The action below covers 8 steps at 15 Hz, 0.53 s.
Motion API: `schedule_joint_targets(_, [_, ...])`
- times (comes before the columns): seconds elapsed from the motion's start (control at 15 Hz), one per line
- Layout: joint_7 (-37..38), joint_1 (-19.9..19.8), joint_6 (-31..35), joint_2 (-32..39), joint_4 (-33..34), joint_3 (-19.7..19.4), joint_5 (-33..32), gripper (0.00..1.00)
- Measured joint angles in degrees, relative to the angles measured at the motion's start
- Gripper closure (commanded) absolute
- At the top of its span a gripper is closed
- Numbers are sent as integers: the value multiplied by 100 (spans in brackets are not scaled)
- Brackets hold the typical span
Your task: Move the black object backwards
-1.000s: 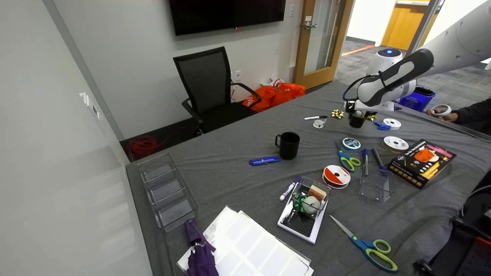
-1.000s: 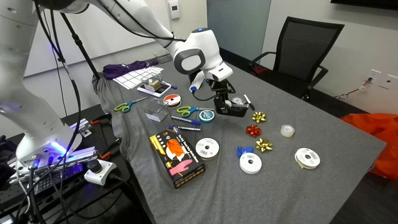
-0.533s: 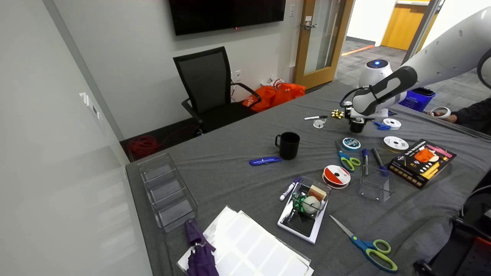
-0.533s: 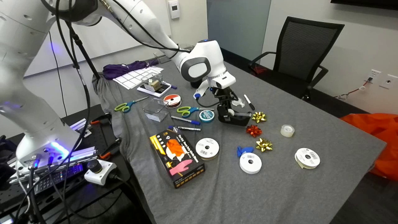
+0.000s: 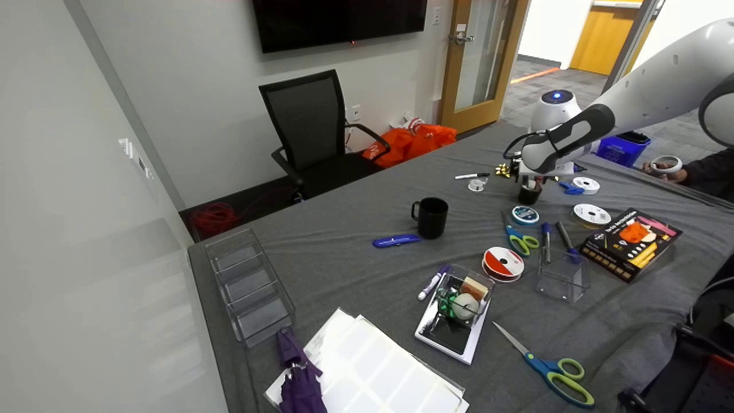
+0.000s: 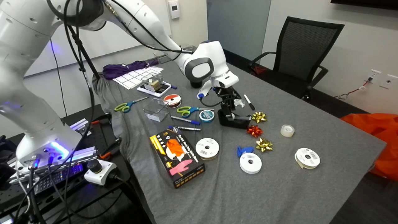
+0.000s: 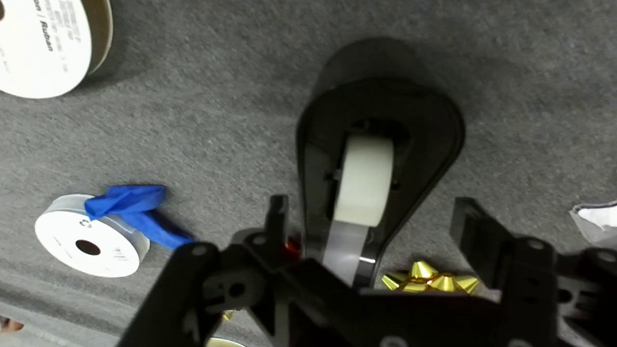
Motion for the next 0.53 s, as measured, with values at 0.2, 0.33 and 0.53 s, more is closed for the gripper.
schedule_joint_targets(0.2, [-61,-5,5,-15,71,1,0,0])
schedule_joint_targets(0.33, [-265,-30,0,-137,44,16,0,0])
schedule_joint_targets(0.53, [-935,-185,-21,-595,-215,171,2,0])
